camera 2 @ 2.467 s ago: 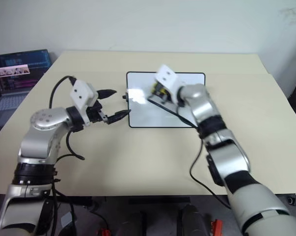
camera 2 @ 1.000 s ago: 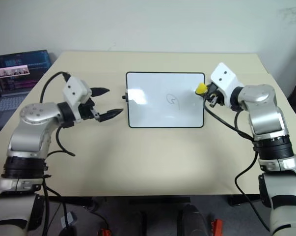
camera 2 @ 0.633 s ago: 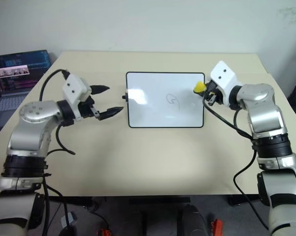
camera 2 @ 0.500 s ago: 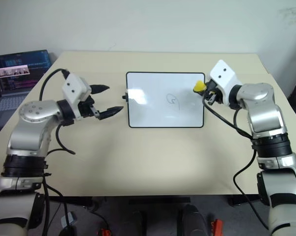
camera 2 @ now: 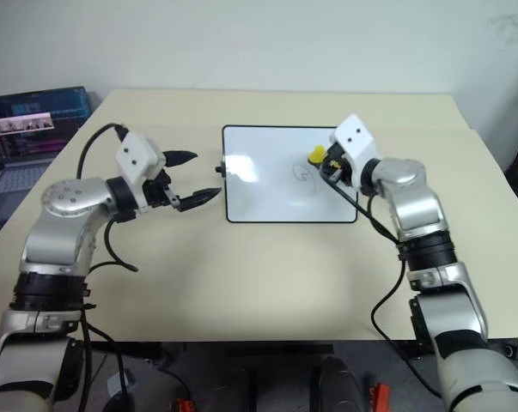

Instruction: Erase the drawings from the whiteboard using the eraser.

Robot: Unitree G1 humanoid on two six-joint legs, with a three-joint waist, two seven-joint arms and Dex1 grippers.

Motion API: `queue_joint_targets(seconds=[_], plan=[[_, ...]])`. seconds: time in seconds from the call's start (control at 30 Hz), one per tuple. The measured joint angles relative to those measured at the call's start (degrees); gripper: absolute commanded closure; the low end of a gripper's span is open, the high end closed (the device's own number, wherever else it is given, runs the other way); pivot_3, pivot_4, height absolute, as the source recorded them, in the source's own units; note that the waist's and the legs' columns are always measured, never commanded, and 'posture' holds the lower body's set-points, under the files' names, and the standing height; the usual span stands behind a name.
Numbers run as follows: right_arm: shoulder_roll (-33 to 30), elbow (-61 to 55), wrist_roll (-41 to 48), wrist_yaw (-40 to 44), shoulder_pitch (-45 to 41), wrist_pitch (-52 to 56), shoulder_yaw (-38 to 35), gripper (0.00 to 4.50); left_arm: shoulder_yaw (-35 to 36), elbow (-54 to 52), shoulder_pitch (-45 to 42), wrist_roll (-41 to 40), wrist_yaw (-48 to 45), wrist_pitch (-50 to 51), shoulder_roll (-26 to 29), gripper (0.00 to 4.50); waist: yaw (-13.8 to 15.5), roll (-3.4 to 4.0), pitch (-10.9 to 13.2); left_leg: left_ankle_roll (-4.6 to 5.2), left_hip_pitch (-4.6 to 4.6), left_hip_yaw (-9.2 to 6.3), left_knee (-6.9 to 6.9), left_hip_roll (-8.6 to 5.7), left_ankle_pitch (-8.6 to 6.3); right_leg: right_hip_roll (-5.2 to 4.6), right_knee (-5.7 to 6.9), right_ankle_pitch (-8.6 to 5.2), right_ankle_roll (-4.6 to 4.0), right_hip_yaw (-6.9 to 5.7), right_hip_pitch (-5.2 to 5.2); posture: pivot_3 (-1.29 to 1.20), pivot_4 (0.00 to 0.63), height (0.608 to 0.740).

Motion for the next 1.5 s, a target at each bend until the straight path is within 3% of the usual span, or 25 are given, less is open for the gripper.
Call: queue_joint_targets(seconds=[0.73, 1.03, 1.37, 1.5], plan=[[9.3, 35.2, -7.5, -16.1, -15.2, -20.9, 2.1, 3.52, -0.3, -1.1, 0.7, 0.1, 0.1, 0.2, -1.2, 0.0, -1.1, -0.06, 0.0, 0.01, 0.42, 0.02, 0.03, 0.0, 0.01, 0.02, 0.1, -0.04, 0.08, 0.07, 0.32, 0.0, 0.15, 0.74], [12.6, 35.9, -10.0, -13.7, -12.7, -23.8, 5.2, 3.52, -0.2, -1.7, 1.3, 0.1, 0.2, 0.6, -0.9, 0.0, -2.0, -0.14, -0.2, 0.15, 0.78, 0.05, 0.04, 0.06, 0.12, 0.15, 0.19, 0.0, 0.22, 0.21, 0.51, 0.0, 0.15, 0.74], [18.0, 34.6, -12.4, -12.8, -5.8, -26.7, 9.2, 3.53, -0.2, -1.9, 1.4, 0.1, 0.2, 1.2, -0.8, 0.0, -2.3, -0.35, -0.3, 0.14, 2.03, 0.06, 0.02, 0.06, 0.11, 0.16, 0.09, -0.23, -0.14, 0.28, 1.77, 0.0, 0.15, 0.74], [17.8, 35.0, -12.4, -13.2, -5.9, -26.8, 9.2, 3.53, -0.2, -1.9, 1.4, 0.1, 0.2, 1.2, -0.8, 0.0, -2.2, -0.37, -0.3, 0.15, 2.08, 0.04, 0.02, 0.06, 0.11, 0.16, 0.05, -0.25, -0.16, 0.29, 1.84, 0.0, 0.15, 0.74]])
